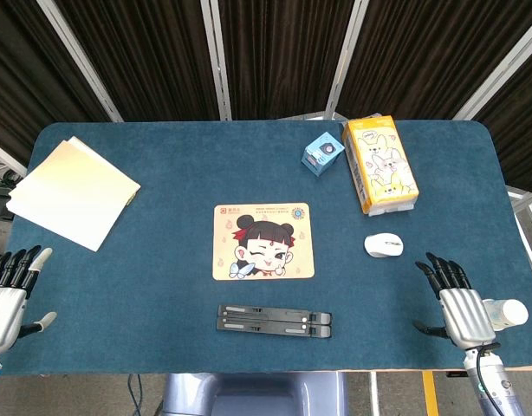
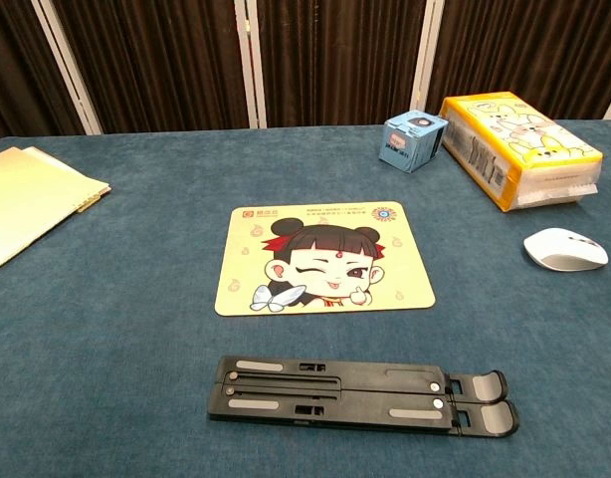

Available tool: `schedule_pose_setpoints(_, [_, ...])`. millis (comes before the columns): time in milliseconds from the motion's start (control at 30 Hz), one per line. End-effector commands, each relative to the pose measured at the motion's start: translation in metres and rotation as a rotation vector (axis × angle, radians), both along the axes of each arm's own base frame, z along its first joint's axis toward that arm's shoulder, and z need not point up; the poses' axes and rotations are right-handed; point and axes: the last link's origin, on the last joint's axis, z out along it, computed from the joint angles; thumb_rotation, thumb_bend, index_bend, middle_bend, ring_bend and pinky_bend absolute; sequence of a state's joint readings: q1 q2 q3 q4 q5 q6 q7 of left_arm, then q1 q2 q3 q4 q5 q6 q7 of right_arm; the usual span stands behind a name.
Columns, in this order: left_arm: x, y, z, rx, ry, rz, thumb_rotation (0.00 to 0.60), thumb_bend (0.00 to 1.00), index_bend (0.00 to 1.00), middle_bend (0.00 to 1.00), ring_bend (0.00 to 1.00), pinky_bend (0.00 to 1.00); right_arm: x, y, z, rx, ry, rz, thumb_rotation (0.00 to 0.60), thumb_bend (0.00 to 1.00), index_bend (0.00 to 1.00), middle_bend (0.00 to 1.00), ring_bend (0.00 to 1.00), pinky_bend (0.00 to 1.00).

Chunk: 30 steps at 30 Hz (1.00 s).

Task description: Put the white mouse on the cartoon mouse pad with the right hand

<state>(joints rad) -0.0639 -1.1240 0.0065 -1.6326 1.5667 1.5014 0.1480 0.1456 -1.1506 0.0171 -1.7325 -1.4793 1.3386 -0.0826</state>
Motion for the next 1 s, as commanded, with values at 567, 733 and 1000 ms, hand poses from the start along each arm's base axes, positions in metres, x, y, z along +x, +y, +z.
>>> schedule_pose_setpoints(567, [-0.0009, -0.0003, -0.0005, -0.004, 0.0, 0.011, 0.6, 0.09, 0.0, 0.0, 0.0, 0.0, 0.0006, 0.0004, -0.0012, 0.008, 0.003, -0.001, 0.6, 0.09, 0.09, 0.0, 0.0, 0.0])
schedule_pose_setpoints(733, [-0.0004, -0.0012, -0.0001, -0.004, -0.004, 0.011, 0.6, 0.09, 0.0, 0.0, 0.0, 0.0, 0.0011, 0.0009, -0.0009, 0.005, 0.0, -0.003, 0.6, 0.11, 0.09, 0.0, 0.0, 0.0])
schedule_pose_setpoints(1000, [0.0016, -0.0022, -0.0016, -0.007, -0.004, 0.003, 0.6, 0.09, 0.0, 0.0, 0.0, 0.0, 0.001, -0.0039, -0.0023, 0.004, -0.014, -0.027, 0.6, 0.12, 0.1, 0.0, 0.0, 0.0])
